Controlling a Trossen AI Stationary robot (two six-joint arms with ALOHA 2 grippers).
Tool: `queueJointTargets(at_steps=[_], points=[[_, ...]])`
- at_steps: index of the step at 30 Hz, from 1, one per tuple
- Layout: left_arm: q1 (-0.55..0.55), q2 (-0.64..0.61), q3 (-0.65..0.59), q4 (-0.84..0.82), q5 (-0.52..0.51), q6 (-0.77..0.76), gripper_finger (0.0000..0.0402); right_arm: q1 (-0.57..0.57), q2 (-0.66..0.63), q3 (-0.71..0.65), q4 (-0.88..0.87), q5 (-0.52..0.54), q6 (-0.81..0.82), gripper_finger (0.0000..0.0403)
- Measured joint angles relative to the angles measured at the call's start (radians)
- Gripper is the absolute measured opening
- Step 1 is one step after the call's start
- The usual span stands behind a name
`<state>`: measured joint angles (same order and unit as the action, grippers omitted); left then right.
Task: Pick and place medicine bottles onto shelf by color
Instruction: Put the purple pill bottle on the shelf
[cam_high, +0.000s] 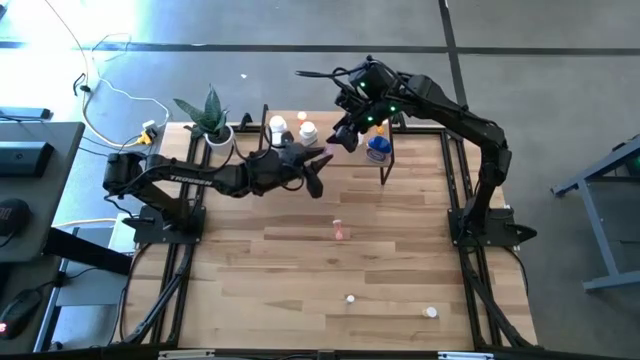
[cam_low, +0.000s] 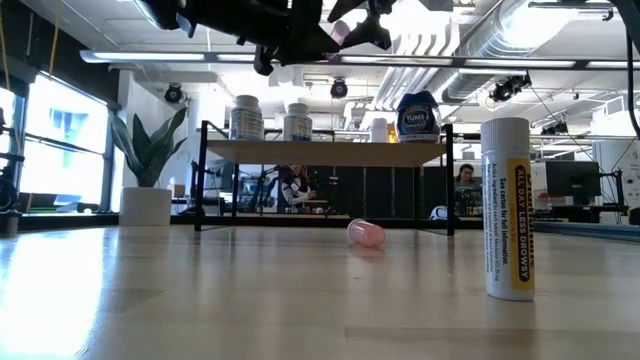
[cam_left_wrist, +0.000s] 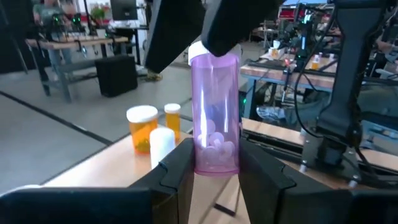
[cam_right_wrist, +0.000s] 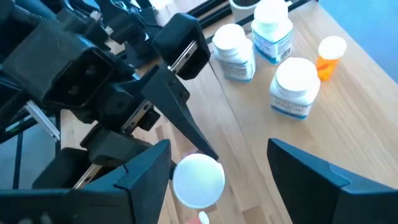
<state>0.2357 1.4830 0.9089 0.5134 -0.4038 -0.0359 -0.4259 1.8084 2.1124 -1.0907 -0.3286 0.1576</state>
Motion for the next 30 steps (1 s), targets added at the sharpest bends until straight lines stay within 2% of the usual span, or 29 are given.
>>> queueJointTargets(at_steps=[8,20,30], points=[[0.029,0.0,0.0,0.047,0.0,0.051,0.0097,0.0,0.0,0.0,0.009,0.0,0.049,0.0244],[0.046,0.0,0.0,0.054,0.0,0.074,0.0097,0.0,0.0,0.0,0.019,0.043,0.088,0.0163],[0.046,0.0,0.0,0.053,0.0,0.074,0.0097,0.0,0.0,0.0,0.019,0.044,0.089,0.0128]])
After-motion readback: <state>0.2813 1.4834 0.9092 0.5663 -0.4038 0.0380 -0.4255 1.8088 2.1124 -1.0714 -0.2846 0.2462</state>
